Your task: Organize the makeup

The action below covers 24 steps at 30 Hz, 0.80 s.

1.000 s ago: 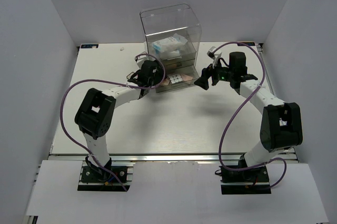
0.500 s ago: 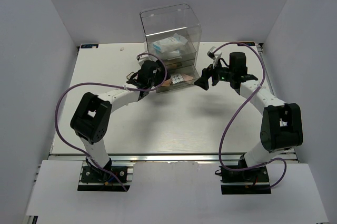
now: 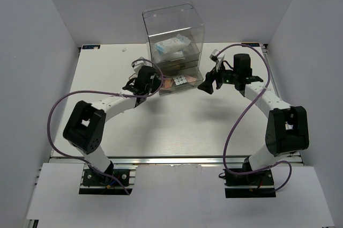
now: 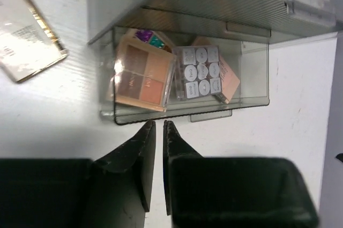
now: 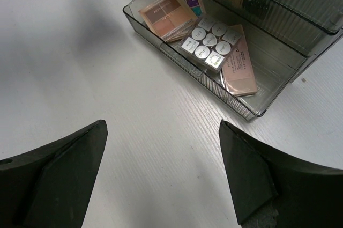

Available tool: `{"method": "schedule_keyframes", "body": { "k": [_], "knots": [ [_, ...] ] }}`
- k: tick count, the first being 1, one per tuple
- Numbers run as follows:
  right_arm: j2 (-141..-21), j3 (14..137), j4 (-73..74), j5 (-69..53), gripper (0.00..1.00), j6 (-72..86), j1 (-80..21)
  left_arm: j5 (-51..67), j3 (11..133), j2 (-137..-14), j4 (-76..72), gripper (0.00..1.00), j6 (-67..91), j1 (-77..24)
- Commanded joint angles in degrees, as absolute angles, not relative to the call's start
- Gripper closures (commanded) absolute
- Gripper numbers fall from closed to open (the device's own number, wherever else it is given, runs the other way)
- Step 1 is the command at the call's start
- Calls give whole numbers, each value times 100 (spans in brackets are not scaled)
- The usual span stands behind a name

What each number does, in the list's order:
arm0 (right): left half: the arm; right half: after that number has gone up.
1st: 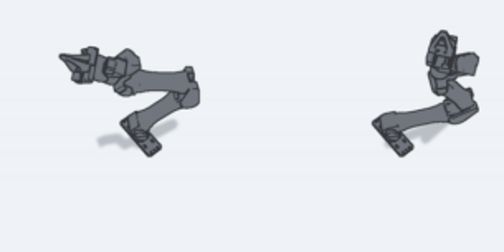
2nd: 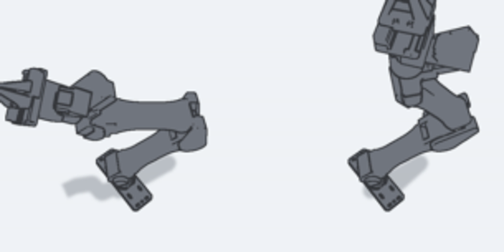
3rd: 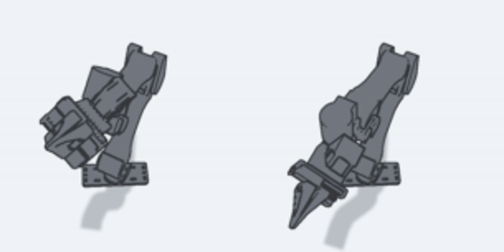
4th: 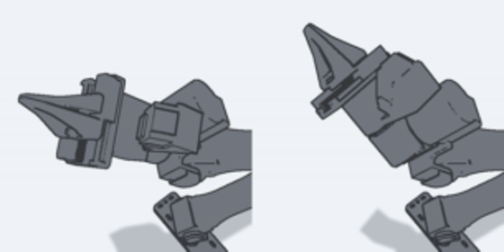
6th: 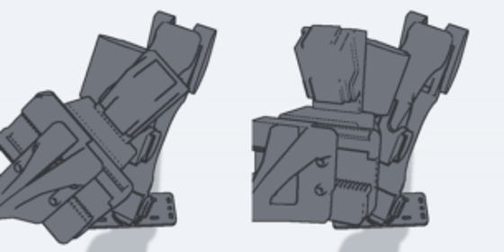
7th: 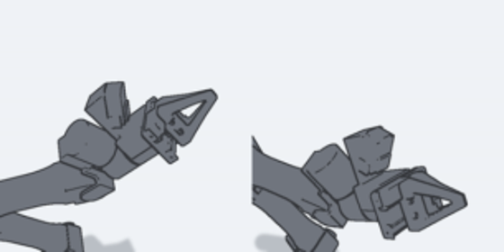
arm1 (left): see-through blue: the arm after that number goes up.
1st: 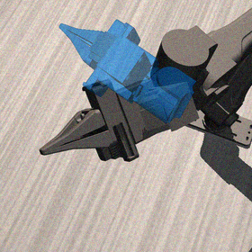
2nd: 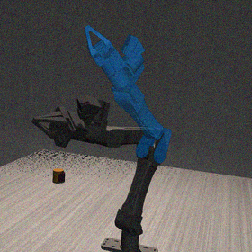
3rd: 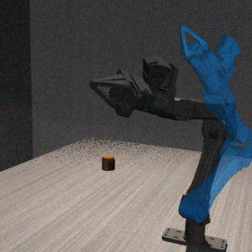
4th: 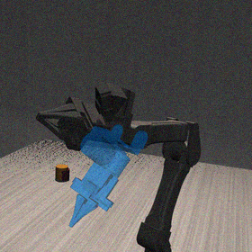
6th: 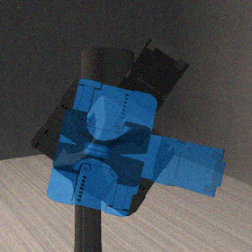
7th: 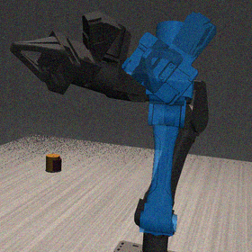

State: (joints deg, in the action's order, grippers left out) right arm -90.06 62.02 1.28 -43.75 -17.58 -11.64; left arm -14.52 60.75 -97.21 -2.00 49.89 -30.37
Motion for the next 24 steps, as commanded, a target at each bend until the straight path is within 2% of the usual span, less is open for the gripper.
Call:
{"method": "schedule_keyframes", "body": {
  "k": [1, 2, 3, 4, 7, 8, 10, 13, 20, 24],
  "knots": [
    [-8780, 6170, 228, -4579, 11, -1978, -1134, -1705, 5855, -9089, 296, 79, 5282, -2744],
    [-8780, 6161, 220, -4579, 11, -1978, -1134, -1775, 5810, -9044, 395, 74, 5439, -2664],
    [-8789, 6161, 228, -4588, 11, -1978, -1134, -1845, 5783, -9000, 526, 61, 5554, -2585],
    [-8780, 6170, 220, -4588, 11, -1986, -1134, -1907, 5740, -8974, 780, 39, 5650, -2410],
    [-8780, 6144, 220, -4588, 11, -1978, -1134, -1828, 5774, -8991, 843, 19, 5660, -2041],
    [-8780, 6135, 228, -4605, 11, -1969, -1134, -1698, 5870, -9183, 931, 8, 5617, -1926],
    [-8772, 6126, 229, -4605, 11, -1960, -1134, -1539, 6351, -9482, 1256, 2, 5450, -1654],
    [-8763, 6108, 229, -4606, 11, -1951, -1134, -1319, 6985, -10202, 1703, 2, 5248, -1451],
    [-8657, 6012, 202, -4544, 11, -1969, -1134, -1283, 9646, -11995, 3714, 2, 4992, -1336],
    [-8613, 5933, 185, -4500, 11, -1986, -1134, -1318, 10317, -12550, 4340, 2, 4983, -1327]
  ]
}}
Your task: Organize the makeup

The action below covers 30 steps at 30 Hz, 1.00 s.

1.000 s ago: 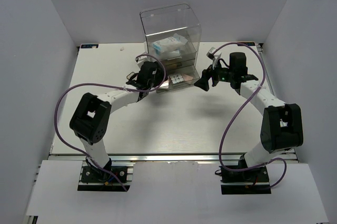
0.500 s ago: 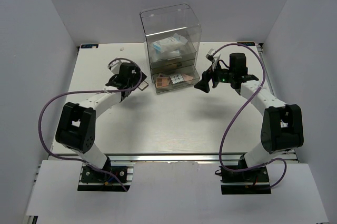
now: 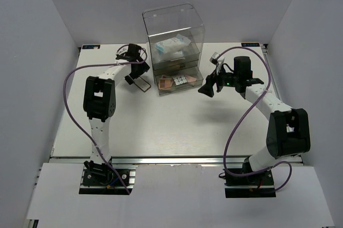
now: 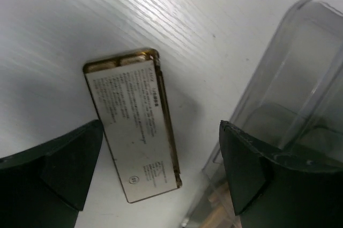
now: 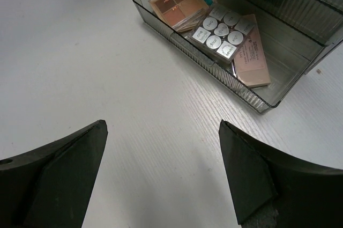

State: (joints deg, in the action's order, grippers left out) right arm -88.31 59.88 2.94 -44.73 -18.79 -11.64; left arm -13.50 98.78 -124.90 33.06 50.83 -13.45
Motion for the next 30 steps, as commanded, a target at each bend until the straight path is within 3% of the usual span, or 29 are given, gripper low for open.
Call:
{"method": "schedule_keyframes", "body": {
  "k": [1, 15, 25, 29, 30],
  "knots": [
    [-8605, 5915, 176, -4491, 11, -1986, -1125, -1336, 10353, -12655, 4411, 2, 4975, -1327],
    [-8596, 5915, 70, -4491, 11, -1907, -1125, -1257, 10802, -13350, 5361, 4, 4931, -1327],
    [-8455, 5854, 62, -4474, 11, -1898, -1125, -1275, 9819, -13017, 5161, 25, 4860, -1327],
    [-8411, 5854, 70, -4500, 11, -1916, -1125, -1213, 8582, -12482, 4694, 42, 4904, -1240],
    [-8411, 5845, 70, -4509, 11, -1933, -1125, -1195, 8387, -12350, 4606, 52, 4930, -1222]
  ]
}}
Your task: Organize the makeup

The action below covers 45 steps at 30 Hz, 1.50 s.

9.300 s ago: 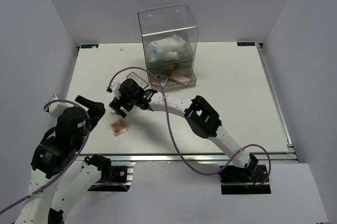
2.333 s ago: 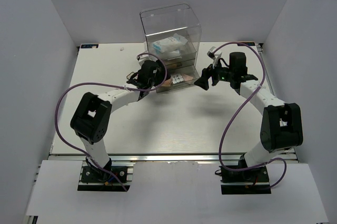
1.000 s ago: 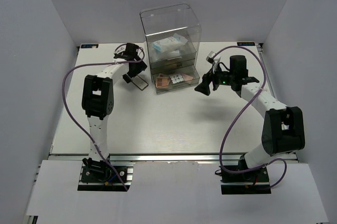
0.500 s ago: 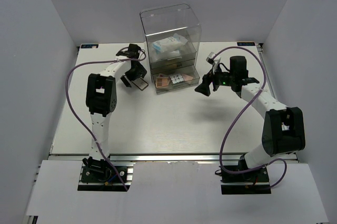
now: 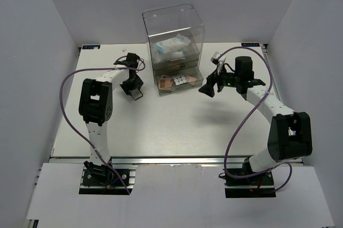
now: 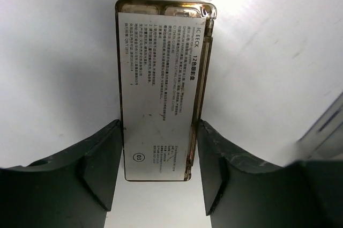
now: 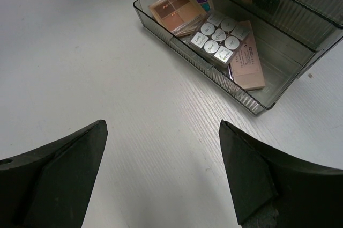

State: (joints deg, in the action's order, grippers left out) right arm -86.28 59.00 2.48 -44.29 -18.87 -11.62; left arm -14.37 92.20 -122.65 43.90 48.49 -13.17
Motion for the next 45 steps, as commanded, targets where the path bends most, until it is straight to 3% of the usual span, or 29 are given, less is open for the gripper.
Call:
{"method": "schedule_keyframes", "body": {
  "k": [1, 3, 7, 12, 23, 30, 35, 40, 45],
  "knots": [
    [-8402, 5845, 79, -4517, 11, -1934, -1116, -1143, 8193, -12096, 4379, 58, 4931, -1204],
    [-8394, 5845, 88, -4526, 11, -1942, -1116, -1108, 7659, -11788, 4132, 75, 4931, -1178],
    [-8358, 5862, 114, -4526, 11, -1977, -1116, -932, 6770, -10813, 3186, 95, 4834, -1178],
    [-8350, 5862, 141, -4500, 11, -2004, -1116, -36, 5477, -9134, 1619, 100, 4580, -1265],
    [-8279, 5862, 255, -4351, 11, -2136, -1090, -290, 4579, -7392, 633, 100, 2814, -2926],
    [-8183, 5854, 264, -4219, 11, -2224, -880, -360, 5096, -7725, 370, 100, 425, -3533],
    [-8104, 5810, 272, -4201, 11, -2250, -703, -465, 5922, -8733, 263, 100, -1517, -3639],
    [-7998, 5739, 272, -4228, 11, -2233, -624, -597, 7598, -10053, 782, 100, -2337, -3639],
    [-7928, 5652, 264, -4245, 11, -2206, -563, -607, 8454, -11055, 870, 100, -2786, -3639]
  ]
}}
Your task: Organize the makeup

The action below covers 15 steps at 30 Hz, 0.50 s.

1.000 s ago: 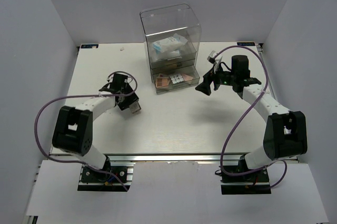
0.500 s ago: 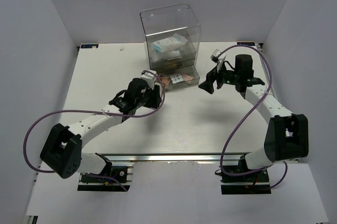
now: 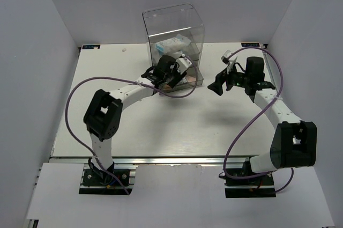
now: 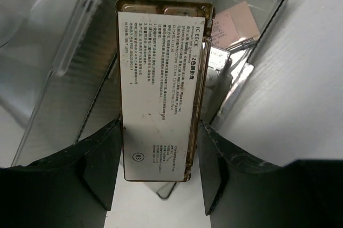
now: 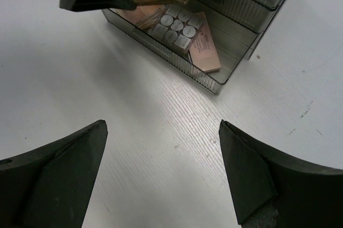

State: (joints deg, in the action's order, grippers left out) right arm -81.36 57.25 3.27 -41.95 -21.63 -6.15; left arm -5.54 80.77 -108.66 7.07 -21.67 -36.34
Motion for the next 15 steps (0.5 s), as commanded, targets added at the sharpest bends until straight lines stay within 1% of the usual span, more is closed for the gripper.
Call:
{"method": "schedule_keyframes", "body": {
  "k": [1, 5, 6, 8, 9, 11, 12, 13, 14, 15],
  "knots": [
    [-7910, 5625, 264, -4254, 11, -2215, -536, -685, 8586, -11135, 835, 100, -2899, -3656],
    [-7893, 5581, 237, -4280, 11, -2197, -483, -835, 8789, -11443, 809, 100, -3023, -3647],
    [-7893, 5572, 237, -4289, 11, -2189, -475, -861, 8806, -11478, 774, 88, -3041, -3656],
    [-7901, 5572, 237, -4315, 11, -2188, -466, -993, 8833, -11593, 738, 70, -3067, -3648],
    [-7901, 5572, 237, -4324, 11, -2197, -466, -1019, 8877, -11619, 721, 50, -3059, -3656],
    [-7901, 5564, 237, -4342, 11, -2206, -466, -1028, 8929, -11637, 756, 43, -3024, -3656],
    [-7901, 5563, 255, -4350, 11, -2223, -457, -1028, 8964, -11628, 782, 35, -2997, -3656],
    [-7919, 5563, 281, -4359, 11, -2293, -457, -1037, 8965, -11576, 782, 17, -2971, -3665],
    [-7919, 5563, 307, -4412, 11, -2355, -457, -1028, 8965, -11532, 800, 7, -2901, -3665],
    [-7936, 5563, 342, -4464, 11, -2425, -457, -1028, 8939, -11488, 774, 2, -2857, -3674]
  ]
}}
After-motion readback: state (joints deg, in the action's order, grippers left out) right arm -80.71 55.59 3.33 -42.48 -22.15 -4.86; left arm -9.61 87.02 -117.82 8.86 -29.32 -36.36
